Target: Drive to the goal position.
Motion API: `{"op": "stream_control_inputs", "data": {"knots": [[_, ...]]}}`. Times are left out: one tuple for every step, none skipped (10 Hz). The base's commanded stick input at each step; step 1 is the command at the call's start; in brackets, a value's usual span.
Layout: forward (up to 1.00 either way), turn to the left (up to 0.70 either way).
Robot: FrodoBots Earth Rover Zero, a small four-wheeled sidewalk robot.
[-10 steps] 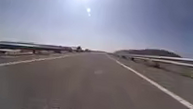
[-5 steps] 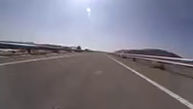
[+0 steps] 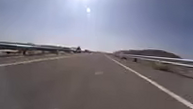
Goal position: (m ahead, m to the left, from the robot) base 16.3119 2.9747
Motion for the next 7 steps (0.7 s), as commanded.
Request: {"op": "stream_control_inputs", "data": {"knots": [[1.00,0.00],[1.00,0.00],[1.00,0.00],[1.00,0.00],[1.00,0.00],[1.00,0.00],[1.00,0.00]]}}
